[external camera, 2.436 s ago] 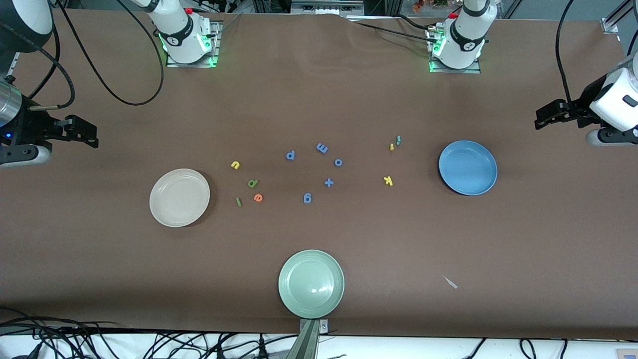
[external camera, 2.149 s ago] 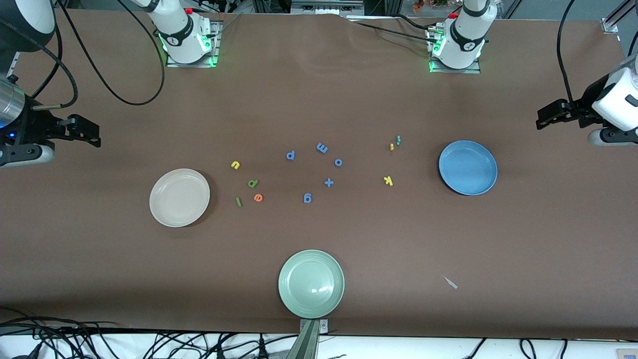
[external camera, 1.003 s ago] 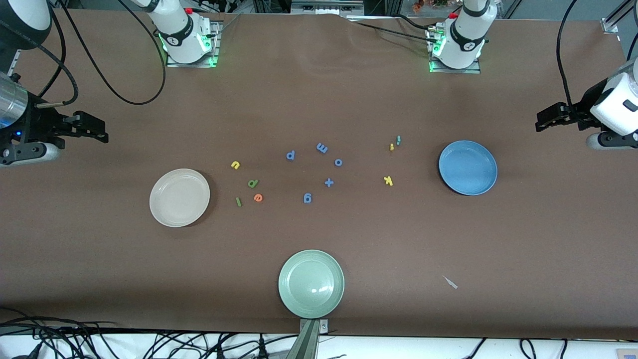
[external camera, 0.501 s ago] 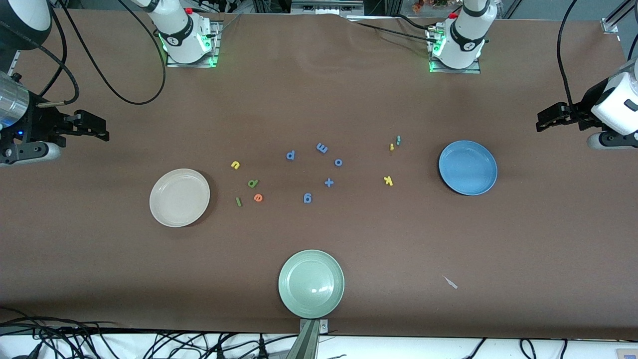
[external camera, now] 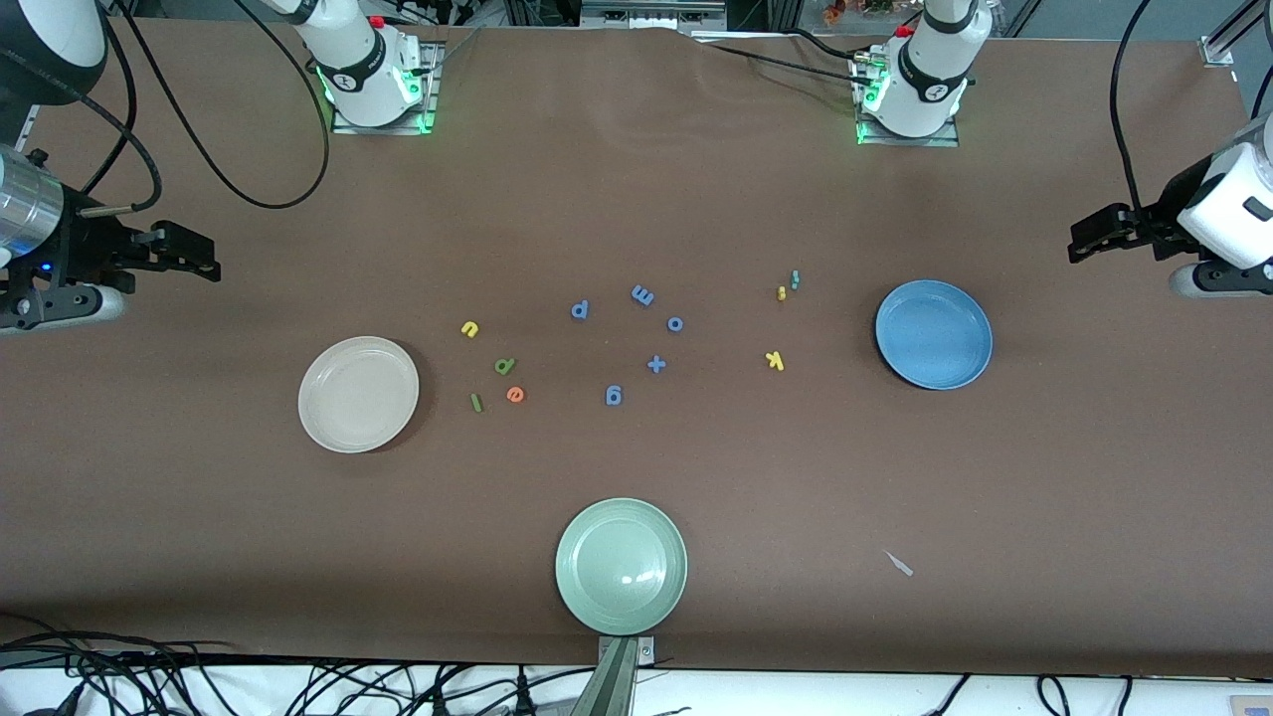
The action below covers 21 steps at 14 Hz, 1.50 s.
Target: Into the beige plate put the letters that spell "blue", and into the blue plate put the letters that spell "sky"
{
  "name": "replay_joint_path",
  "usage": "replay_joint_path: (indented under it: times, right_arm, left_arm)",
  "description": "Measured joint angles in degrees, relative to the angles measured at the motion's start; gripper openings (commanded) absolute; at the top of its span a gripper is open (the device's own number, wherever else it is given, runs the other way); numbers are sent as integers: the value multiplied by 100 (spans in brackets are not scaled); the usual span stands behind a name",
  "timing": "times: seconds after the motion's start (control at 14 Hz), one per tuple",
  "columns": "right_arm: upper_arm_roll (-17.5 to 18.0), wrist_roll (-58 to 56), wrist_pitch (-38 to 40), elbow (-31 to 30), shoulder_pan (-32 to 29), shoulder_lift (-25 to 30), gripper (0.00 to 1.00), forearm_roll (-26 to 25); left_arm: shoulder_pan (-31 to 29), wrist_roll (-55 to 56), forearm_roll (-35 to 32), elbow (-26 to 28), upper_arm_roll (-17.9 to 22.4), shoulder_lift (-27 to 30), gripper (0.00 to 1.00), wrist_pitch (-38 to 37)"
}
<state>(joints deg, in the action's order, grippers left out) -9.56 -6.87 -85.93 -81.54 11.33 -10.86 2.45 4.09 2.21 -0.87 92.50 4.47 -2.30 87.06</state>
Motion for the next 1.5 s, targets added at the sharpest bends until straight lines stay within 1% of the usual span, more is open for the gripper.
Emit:
replay_joint_path:
  times: [1.5]
  right_arm:
    - [7,10,-23,-110,8,-21,100,0]
  left_arm:
    - [-29,-4,14,3,-32,-72,100,130]
